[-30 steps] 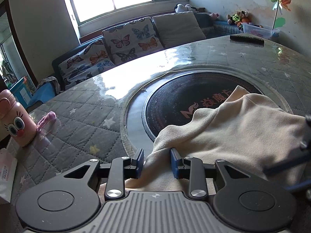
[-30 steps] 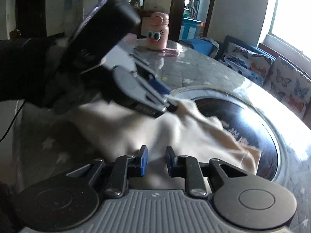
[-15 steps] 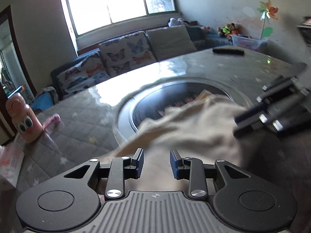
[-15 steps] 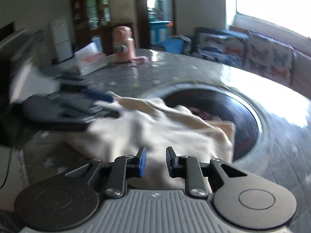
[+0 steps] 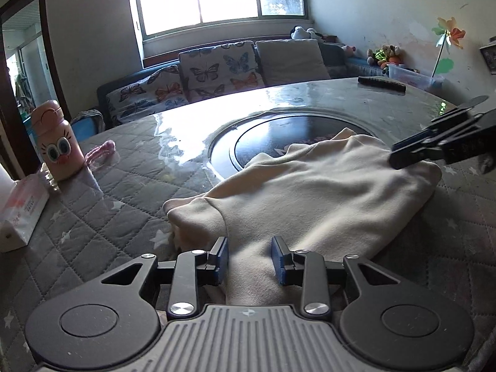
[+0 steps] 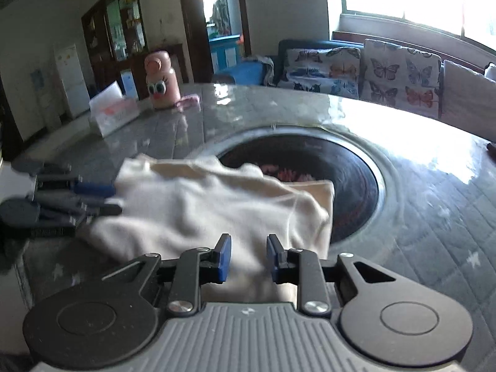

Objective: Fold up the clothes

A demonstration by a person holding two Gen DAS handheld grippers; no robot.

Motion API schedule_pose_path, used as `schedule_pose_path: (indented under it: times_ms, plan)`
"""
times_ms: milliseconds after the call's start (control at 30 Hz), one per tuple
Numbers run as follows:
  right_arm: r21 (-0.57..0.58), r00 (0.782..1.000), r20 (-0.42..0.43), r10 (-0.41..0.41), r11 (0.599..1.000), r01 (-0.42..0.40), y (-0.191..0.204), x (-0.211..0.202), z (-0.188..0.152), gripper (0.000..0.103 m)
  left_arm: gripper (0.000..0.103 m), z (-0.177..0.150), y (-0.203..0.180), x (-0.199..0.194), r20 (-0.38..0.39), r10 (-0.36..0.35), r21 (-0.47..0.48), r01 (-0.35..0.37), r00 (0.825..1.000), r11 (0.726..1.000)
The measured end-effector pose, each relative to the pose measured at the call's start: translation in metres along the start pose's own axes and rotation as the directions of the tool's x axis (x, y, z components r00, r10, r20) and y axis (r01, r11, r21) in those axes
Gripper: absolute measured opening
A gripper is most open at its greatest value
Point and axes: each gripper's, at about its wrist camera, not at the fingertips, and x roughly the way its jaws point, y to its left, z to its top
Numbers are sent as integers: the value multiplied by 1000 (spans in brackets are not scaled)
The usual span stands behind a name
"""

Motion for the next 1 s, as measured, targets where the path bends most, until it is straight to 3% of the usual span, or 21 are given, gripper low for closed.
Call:
schedule_pose_path:
  times_ms: [67, 233, 433, 633, 900, 1000]
  plan:
    - [-1, 1000, -8, -13, 1000, 13, -4, 14, 1, 25, 42, -1, 4, 0, -1, 6, -11, -6, 1000, 1000]
    - [-2, 999, -24, -25, 1000, 25, -7, 18, -3, 24, 42, 5, 11, -3, 5, 25, -31, -24, 1000, 999]
    - [0, 999, -41, -28, 1000, 28, -7, 19, -2, 25, 34, 13, 24, 9, 4, 51, -72, -51, 999, 996]
    - [16, 999, -43, -3, 1000, 4, -11, 20, 11, 25, 33, 7, 44, 14, -18, 74, -132, -76, 997, 988]
    - [22, 999, -42, -8, 1000, 9, -19, 61, 37, 25, 34, 8, 46, 22, -33, 73, -134, -77, 997, 988]
    - [37, 998, -55, -31, 999, 33, -30, 74, 37, 20, 36, 9, 48, 22, -35, 71, -140, -76, 997, 987]
